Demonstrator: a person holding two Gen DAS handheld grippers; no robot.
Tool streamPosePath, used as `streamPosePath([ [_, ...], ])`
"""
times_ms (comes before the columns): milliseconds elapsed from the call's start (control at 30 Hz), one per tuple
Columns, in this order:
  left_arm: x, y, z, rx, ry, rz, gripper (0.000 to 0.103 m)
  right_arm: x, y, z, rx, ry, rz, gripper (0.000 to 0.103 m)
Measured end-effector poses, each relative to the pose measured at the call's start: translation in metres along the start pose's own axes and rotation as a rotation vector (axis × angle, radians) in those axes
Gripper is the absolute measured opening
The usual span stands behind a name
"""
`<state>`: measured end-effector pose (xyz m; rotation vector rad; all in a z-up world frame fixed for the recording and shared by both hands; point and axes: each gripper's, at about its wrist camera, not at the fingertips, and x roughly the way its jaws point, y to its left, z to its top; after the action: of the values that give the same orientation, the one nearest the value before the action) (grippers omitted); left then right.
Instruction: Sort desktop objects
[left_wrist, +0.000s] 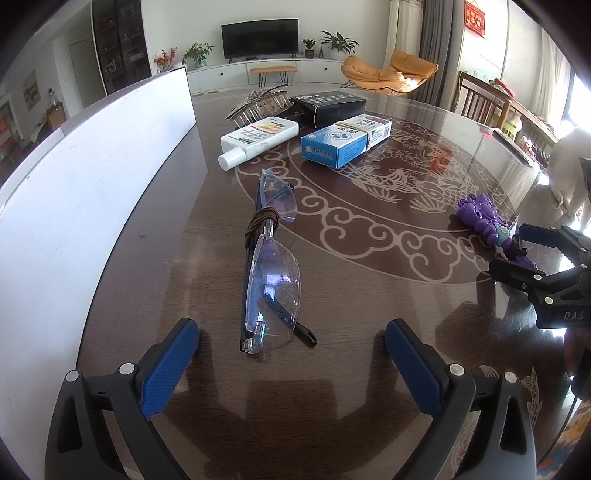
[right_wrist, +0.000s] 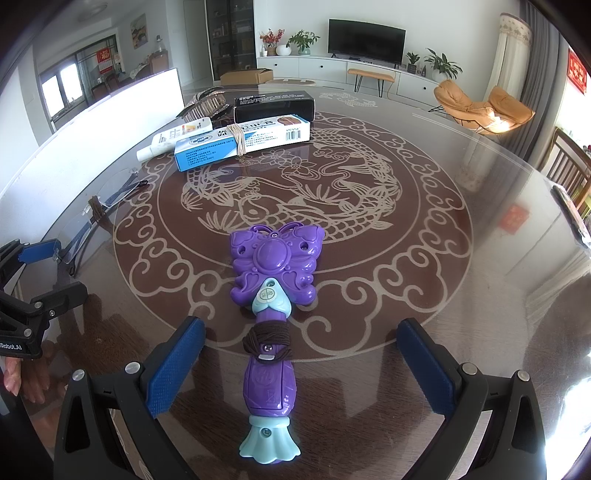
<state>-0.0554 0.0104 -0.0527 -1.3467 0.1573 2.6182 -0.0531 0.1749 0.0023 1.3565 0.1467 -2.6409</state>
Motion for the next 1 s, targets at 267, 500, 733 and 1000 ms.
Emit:
streamPosePath([
  [267, 0.000, 0.000, 0.000, 0.000, 0.000, 0.000, 0.103, 0.000, 0.000, 0.000, 0.000, 0.000, 0.000, 0.103],
  [500, 0.000, 0.000, 0.000, 0.002, 0.000, -0.001, 0.103, 0.000, 0.000, 0.000, 0.000, 0.000, 0.000, 0.103],
  [733, -0.002, 0.007, 0.004, -0.010, 0.029, -0.057, 0.103, 0.000, 0.000, 0.000, 0.000, 0.000, 0.000, 0.103],
  [1000, 0.003, 0.005, 0.011, 0.037, 0.047, -0.108, 0.100, 0.000, 0.000, 0.000, 0.000, 0.000, 0.000, 0.103],
])
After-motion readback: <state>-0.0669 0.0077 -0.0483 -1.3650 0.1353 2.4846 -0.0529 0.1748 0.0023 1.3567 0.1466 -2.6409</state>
